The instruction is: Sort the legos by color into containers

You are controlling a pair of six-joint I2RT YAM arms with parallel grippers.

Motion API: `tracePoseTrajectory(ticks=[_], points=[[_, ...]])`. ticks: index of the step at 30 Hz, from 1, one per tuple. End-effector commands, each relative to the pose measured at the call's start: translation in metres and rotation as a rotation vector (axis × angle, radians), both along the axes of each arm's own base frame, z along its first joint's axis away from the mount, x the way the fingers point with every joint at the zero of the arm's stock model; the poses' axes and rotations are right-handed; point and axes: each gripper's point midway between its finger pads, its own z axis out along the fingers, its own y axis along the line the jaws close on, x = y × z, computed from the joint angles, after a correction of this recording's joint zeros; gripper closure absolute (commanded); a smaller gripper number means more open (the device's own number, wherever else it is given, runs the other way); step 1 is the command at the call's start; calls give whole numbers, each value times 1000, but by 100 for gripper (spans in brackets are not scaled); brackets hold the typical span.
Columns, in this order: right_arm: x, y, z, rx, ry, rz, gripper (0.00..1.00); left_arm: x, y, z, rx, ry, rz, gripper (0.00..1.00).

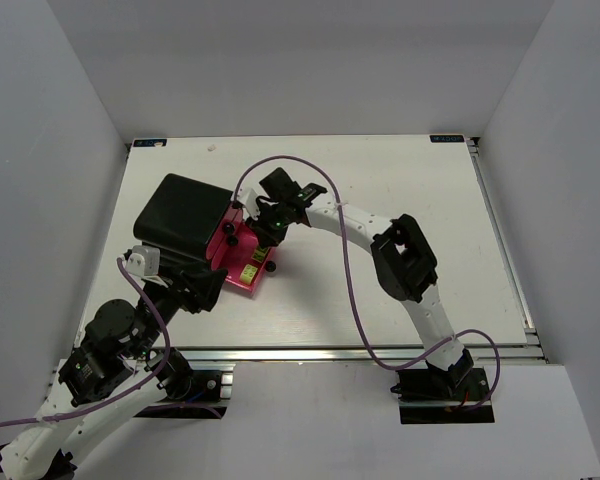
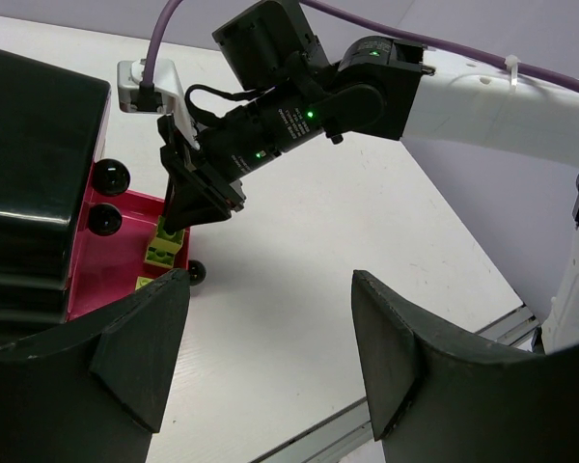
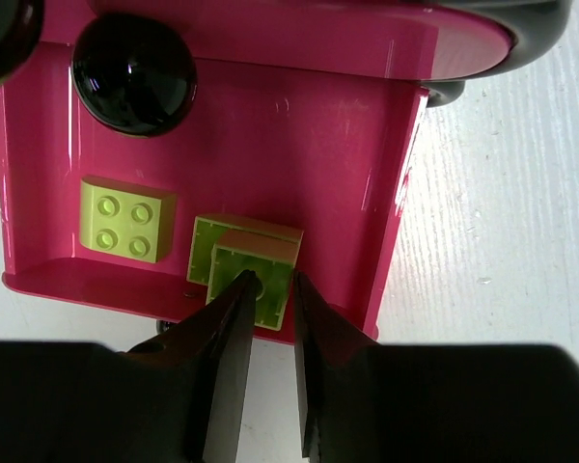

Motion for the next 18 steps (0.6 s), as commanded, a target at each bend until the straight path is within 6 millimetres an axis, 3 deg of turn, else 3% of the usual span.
tracePoseTrajectory(ticks=[1, 10, 18], points=[[1, 9, 8, 33, 12, 12, 72, 0, -4, -2, 9, -1, -19, 22], [-2, 13, 4, 41, 30, 23, 81, 0, -4, -3, 13, 4, -16, 23], [-1, 23, 17, 86, 33, 29, 83, 1, -4, -3, 15, 3, -14, 23]])
